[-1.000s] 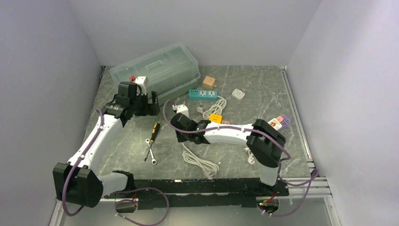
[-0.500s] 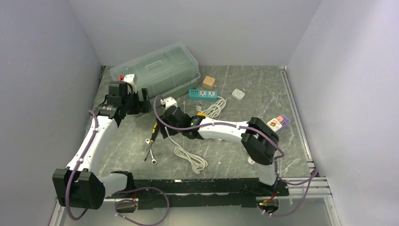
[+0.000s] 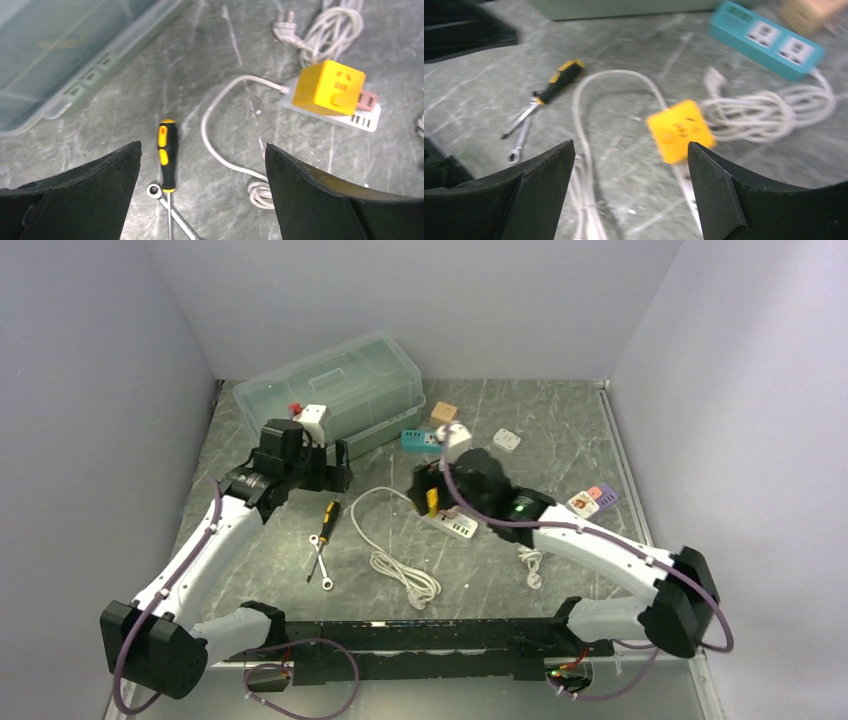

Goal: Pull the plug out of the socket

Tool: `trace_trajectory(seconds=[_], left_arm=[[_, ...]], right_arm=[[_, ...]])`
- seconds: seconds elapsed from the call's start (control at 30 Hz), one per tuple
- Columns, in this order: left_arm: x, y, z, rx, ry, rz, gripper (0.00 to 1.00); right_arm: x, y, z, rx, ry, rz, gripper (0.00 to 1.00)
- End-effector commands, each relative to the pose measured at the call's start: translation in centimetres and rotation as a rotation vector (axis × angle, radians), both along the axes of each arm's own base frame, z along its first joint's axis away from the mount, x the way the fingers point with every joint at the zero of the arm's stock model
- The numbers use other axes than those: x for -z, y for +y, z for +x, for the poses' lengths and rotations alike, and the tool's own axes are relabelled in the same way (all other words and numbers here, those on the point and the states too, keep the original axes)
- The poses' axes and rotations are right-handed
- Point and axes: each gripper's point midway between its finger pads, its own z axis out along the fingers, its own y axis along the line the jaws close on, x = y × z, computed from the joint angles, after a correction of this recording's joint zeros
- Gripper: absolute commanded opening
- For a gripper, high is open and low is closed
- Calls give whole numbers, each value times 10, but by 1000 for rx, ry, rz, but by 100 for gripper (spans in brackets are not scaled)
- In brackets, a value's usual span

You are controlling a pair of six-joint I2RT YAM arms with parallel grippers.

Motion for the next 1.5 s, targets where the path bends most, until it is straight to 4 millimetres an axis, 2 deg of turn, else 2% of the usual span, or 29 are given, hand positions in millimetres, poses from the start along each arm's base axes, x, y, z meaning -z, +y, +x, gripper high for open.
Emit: trace_trajectory(seconds=[0.0,0.13,0.23,0.37,0.57,0.8,1.1,1.17,1.47], left_arm=[[-20,-45,-5,144,-74,-40,96],[-22,-107,-11,327,-25,-110,98],[-12,-151,-11,463,23,-166,99],[9,-180,-1,522,75,-159,99],[44,-200,3,562,173,-194,100],[61,-208,4,574,219,-214,100],[82,-213,1,592,270,-183,96],[86,-212,0,583,271,-157,93],[99,-215,-6,602,273,-86,68]], right_arm=[[22,-53,21,28,-21,-16,85],[30,-75,33,23,-96,-22,83],[31,-75,35,3,-128,15,80],[43,-79,41,16,-153,-14,76],[63,-81,38,-3,-142,-57,74],[93,-79,22,-53,-54,-74,74],[110,-77,26,-50,-8,-110,74],[114,-77,29,-39,0,-122,74],[118,-74,42,-8,4,-146,66]])
